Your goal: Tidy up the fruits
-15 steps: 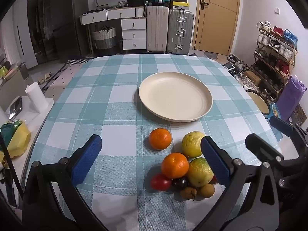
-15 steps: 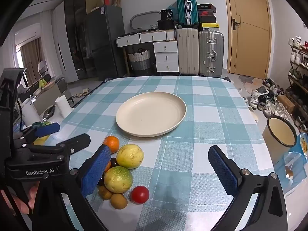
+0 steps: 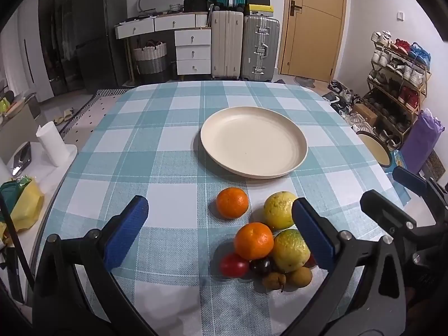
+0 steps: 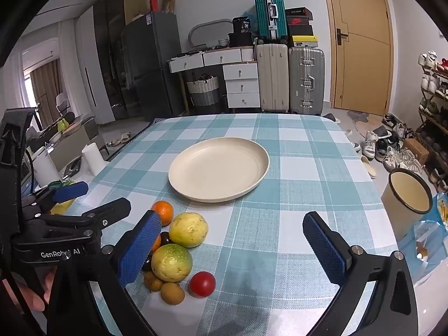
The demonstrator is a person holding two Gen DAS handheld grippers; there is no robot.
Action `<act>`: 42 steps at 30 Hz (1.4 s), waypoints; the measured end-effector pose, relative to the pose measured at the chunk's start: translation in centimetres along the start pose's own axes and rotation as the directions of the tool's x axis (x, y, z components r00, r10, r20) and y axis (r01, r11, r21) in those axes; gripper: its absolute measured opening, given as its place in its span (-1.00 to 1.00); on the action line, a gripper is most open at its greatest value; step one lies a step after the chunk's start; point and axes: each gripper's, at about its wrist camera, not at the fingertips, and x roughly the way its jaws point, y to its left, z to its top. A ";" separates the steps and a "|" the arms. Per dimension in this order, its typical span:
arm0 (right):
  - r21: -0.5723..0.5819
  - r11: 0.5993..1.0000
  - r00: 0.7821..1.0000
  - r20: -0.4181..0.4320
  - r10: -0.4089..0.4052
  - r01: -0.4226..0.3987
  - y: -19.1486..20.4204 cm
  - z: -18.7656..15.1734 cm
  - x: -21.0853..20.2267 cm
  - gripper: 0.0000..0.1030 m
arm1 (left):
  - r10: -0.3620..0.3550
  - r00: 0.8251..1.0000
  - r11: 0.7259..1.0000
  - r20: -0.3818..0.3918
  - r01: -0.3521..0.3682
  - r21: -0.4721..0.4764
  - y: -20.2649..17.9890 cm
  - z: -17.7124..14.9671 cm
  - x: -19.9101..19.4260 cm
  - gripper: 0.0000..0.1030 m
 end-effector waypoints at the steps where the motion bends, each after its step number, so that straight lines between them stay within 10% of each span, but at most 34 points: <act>1: 0.001 1.000 1.000 0.000 0.000 0.000 0.0 0.0 0.0 1.00 | -0.003 1.000 1.000 -0.001 0.003 0.001 0.1 0.1 0.0 0.99; 42: 0.006 1.000 1.000 -0.002 0.010 -0.010 0.3 0.1 0.1 1.00 | -0.010 1.000 1.000 -0.008 0.010 0.010 0.1 -0.1 0.9 0.99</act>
